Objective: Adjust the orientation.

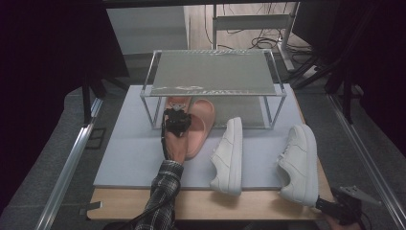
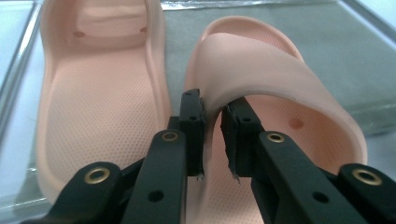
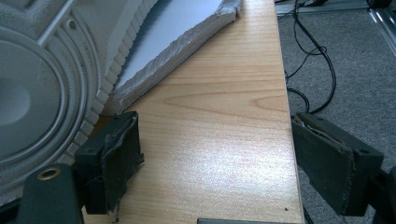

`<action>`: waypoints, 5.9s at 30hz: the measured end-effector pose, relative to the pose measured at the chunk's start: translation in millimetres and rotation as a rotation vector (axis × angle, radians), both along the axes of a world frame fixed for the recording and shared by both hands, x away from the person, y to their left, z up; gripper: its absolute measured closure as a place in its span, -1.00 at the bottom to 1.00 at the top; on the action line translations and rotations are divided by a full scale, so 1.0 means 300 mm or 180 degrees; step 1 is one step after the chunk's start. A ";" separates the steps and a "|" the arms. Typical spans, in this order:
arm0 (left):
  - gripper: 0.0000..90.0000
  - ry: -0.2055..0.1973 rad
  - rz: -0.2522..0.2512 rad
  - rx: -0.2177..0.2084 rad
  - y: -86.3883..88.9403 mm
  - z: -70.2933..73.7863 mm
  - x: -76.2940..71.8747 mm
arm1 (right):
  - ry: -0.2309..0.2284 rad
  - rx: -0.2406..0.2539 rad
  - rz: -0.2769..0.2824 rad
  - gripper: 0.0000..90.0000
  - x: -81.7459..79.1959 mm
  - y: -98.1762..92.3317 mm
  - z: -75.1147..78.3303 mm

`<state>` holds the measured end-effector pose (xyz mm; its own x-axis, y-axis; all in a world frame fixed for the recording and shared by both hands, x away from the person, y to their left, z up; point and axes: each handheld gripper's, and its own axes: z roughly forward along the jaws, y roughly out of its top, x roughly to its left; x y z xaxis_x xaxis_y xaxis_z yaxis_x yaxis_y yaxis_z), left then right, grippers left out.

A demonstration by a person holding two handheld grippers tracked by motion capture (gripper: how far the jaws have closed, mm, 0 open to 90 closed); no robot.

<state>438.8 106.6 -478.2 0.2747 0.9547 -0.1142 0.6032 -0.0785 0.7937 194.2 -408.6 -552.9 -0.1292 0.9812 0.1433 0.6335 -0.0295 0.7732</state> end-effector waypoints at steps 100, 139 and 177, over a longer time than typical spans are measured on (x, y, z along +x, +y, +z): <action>0.98 -0.0109 -0.1128 -0.0004 0.050 -0.084 -0.300 | 0.0004 0.0006 -0.0021 -0.65 0.002 0.005 -0.001; 0.98 -0.0106 -0.0765 0.0091 -0.010 -0.083 -0.073 | -0.0003 0.0028 -0.0011 -0.65 0.001 0.002 -0.003; 0.63 -0.0031 -0.0951 0.0009 0.060 -0.077 -0.160 | 0.0000 0.0036 -0.0008 -0.65 0.001 0.001 -0.003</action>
<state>390.9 124.8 -501.3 0.5447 0.8317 -0.1076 0.5452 -0.2538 0.7990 194.5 -408.4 -553.8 -0.1267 0.9799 0.1544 0.6334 -0.0399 0.7728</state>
